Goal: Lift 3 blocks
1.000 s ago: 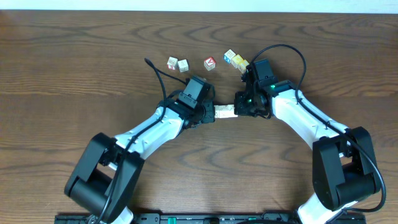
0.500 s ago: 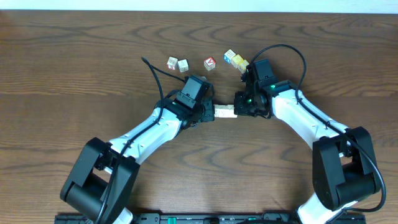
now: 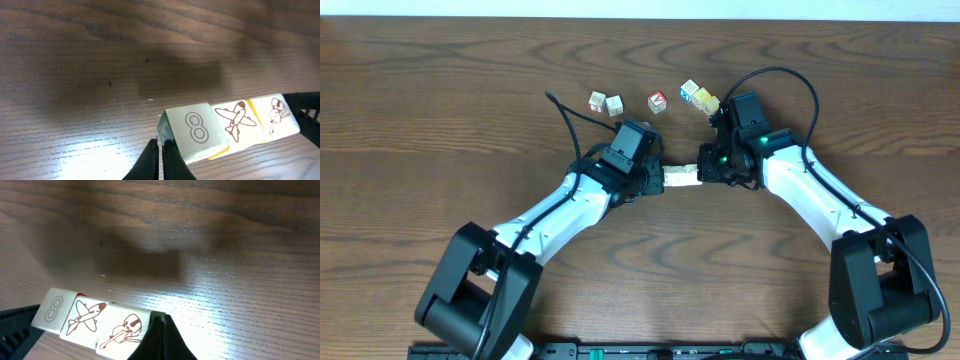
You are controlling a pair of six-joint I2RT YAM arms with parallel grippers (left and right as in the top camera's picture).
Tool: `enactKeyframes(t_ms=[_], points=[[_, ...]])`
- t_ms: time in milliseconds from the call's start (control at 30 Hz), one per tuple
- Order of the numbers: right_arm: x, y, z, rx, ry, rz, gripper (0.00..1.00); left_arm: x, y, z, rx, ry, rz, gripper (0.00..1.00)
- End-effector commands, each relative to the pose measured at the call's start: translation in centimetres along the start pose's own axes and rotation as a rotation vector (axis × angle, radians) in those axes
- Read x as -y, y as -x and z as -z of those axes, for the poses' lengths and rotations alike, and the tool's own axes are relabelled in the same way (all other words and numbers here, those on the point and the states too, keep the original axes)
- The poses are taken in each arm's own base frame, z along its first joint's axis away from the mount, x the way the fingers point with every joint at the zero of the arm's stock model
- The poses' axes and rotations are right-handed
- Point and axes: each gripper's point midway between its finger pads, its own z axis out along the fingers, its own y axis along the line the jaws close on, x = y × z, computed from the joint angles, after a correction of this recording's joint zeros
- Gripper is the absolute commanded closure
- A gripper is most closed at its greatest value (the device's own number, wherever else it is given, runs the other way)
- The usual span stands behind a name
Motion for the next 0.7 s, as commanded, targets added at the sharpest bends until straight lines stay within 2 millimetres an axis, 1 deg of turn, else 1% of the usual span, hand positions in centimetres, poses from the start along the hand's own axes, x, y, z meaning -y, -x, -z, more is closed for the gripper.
enactKeyframes(t_ms=[0,200,400,667], points=[[-4.5,0.1,1.7,-0.021,0.202,0.017,0.99,3.8,0.3,1.7,-0.001,-0.138,-0.037,0.93],[-4.8,0.2,2.2,-0.011,0.209,0.019,0.99,3.8,0.1,1.7,-0.005,-0.138,-0.033,0.93],[-5.5,0.3,2.8,0.004,0.222,0.034,0.99,3.9,0.2,1.8,-0.001,-0.141,-0.034,0.93],[-5.7,0.2,2.8,0.004,0.223,0.039,0.99,4.4,0.7,2.8,0.021,-0.157,-0.040,0.93]])
